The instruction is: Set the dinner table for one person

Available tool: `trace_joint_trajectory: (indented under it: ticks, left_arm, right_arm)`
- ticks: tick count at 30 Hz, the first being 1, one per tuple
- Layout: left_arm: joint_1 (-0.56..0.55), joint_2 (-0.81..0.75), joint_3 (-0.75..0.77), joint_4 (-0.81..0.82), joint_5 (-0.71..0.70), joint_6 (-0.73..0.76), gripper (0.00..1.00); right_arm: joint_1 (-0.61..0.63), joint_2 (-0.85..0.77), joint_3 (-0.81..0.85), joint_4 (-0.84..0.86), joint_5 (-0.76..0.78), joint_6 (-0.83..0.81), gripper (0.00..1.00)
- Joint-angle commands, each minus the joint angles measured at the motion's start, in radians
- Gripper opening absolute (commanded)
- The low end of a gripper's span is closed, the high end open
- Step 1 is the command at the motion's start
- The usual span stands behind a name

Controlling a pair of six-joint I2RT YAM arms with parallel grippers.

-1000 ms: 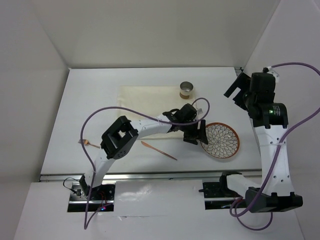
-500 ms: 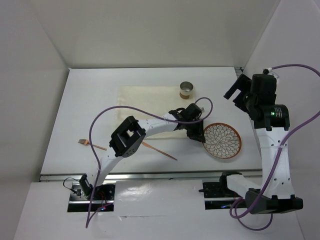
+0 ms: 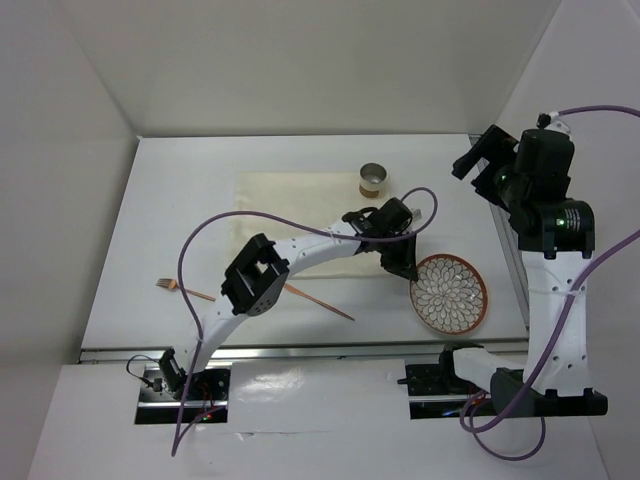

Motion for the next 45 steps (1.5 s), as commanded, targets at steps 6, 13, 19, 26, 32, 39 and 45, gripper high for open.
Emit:
trace_joint_trajectory:
  ticks: [6, 13, 19, 26, 32, 39, 45]
  left_arm:
    - [0.165, -0.261, -0.012, 0.002, 0.215, 0.034, 0.00]
    - [0.386, -0.580, -0.349, -0.037, 0.214, 0.074, 0.00]
    - [0.633, -0.687, -0.526, -0.035, 0.178, 0.162, 0.00]
    - [0.727, -0.574, -0.499, -0.014, 0.141, 0.182, 0.00]
    - [0.767, -0.468, -0.499, 0.050, 0.192, 0.172, 0.00]
    - [0.758, -0.424, -0.515, 0.074, 0.128, 0.182, 0.00]
    - [0.739, -0.387, -0.453, -0.046, 0.002, 0.183, 0.07]
  right_arm:
    - [-0.006, 0.033, 0.066, 0.067, 0.011, -0.055, 1.00]
    - [-0.006, 0.043, 0.020, 0.086, 0.036, -0.065, 1.00]
    - [-0.006, 0.054, 0.011, 0.086, 0.045, -0.065, 1.00]
    - [-0.006, 0.063, -0.008, 0.096, 0.024, -0.074, 1.00]
    - [-0.006, 0.063, -0.039, 0.085, 0.015, -0.074, 1.00]
    - [-0.006, 0.063, -0.057, 0.094, -0.016, -0.074, 1.00]
    - [-0.006, 0.063, -0.066, 0.094, -0.025, -0.074, 1.00]
